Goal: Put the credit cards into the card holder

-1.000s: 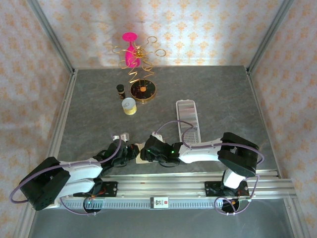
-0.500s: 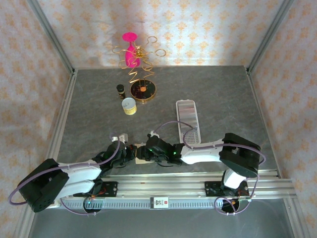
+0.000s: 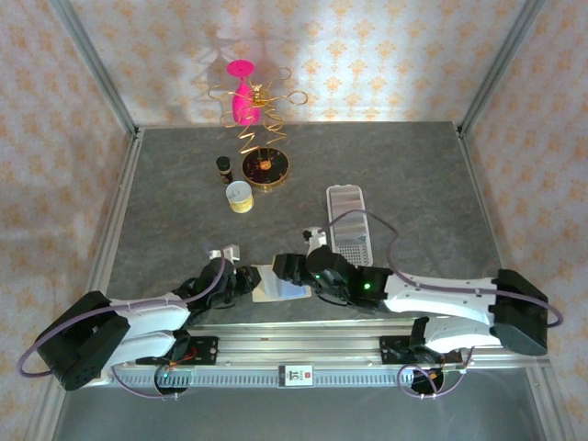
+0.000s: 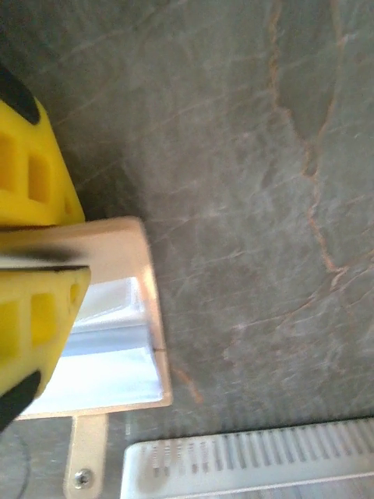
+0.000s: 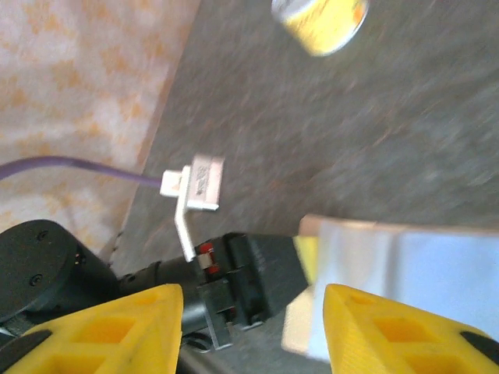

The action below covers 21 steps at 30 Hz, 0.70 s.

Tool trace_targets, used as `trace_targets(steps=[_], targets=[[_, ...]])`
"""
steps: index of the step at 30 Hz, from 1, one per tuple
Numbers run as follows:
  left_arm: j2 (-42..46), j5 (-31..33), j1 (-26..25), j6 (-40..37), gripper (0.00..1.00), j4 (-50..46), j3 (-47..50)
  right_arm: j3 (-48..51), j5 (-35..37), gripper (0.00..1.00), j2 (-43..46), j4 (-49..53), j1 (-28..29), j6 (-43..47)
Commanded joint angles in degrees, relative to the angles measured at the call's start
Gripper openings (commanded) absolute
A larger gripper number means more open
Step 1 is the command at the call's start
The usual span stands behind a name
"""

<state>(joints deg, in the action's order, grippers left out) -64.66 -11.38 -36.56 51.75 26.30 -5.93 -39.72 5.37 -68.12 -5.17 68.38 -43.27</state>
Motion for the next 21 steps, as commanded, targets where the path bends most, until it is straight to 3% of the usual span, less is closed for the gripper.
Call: trace_targets(steps=[1, 3, 6, 10, 13, 16, 19, 21], targets=[[1.08, 4.65, 1.66, -4.42, 0.31, -7.79, -3.07, -0.33, 14.9, 0.6, 4.88, 6.13, 0.18, 10.33], [3.14, 7.51, 1.75, -5.31, 0.37, -12.17, -4.61, 0.49, 20.18, 0.68, 6.73, 6.7, 0.14, 15.65], [7.38, 11.1, 2.28, -5.1, 0.48, -16.25, -4.96, 0.49, 17.94, 0.82, 7.56, 6.89, 0.16, 31.96], [12.97, 17.16, 3.96, -5.3, 0.49, -25.19, -6.93, -0.07, 22.55, 0.85, 7.92, 8.31, -0.32, 51.43], [17.15, 18.89, 4.47, -7.22, 0.48, -29.97, -9.53, 1.02, 16.54, 0.86, 10.14, 9.09, -4.44, 66.54], [19.13, 10.34, 4.41, -9.12, 0.42, -27.53, -10.25, 0.65, 2.53, 0.81, 12.87, 14.37, -11.67, 80.07], [17.75, -4.66, 4.26, -8.24, 0.37, -19.98, -8.85, 1.05, -7.63, 0.78, 15.44, 19.78, -18.24, 92.73], [16.1, -10.84, 3.6, -6.17, 0.33, -15.22, -7.55, 2.32, -11.99, 0.76, 16.64, 20.94, -22.2, 99.36]])
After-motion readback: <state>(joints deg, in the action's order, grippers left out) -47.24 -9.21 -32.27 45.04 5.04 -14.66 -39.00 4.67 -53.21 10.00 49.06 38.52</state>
